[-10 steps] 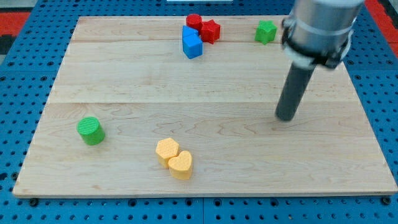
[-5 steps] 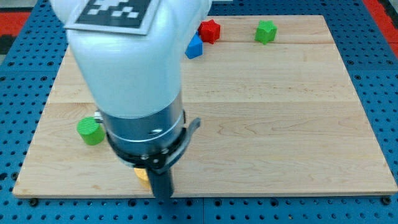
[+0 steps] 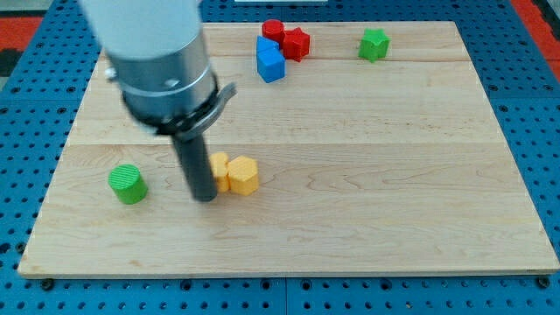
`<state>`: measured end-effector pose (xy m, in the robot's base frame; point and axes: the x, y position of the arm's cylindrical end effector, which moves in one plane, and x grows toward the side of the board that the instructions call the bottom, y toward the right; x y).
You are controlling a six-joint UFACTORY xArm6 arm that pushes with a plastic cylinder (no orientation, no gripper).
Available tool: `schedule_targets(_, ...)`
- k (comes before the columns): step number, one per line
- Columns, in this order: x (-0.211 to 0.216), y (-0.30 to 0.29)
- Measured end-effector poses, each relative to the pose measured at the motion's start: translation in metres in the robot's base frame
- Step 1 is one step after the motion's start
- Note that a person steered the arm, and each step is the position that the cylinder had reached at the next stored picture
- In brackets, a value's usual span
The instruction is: Move the yellow hexagon into the green star
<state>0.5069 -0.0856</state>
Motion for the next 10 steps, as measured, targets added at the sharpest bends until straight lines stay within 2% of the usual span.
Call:
schedule_targets(2,-0.024,0.033)
schedule_targets(3,-0.003,0.005)
schedule_targets(4,-0.013,0.093)
schedule_targets(5,-0.026,0.14)
schedule_targets(7,-0.164,0.094)
schedule_targets(8,-0.163,0.118)
schedule_targets(9,-0.145,0.108)
schedule_targets(10,-0.092,0.094)
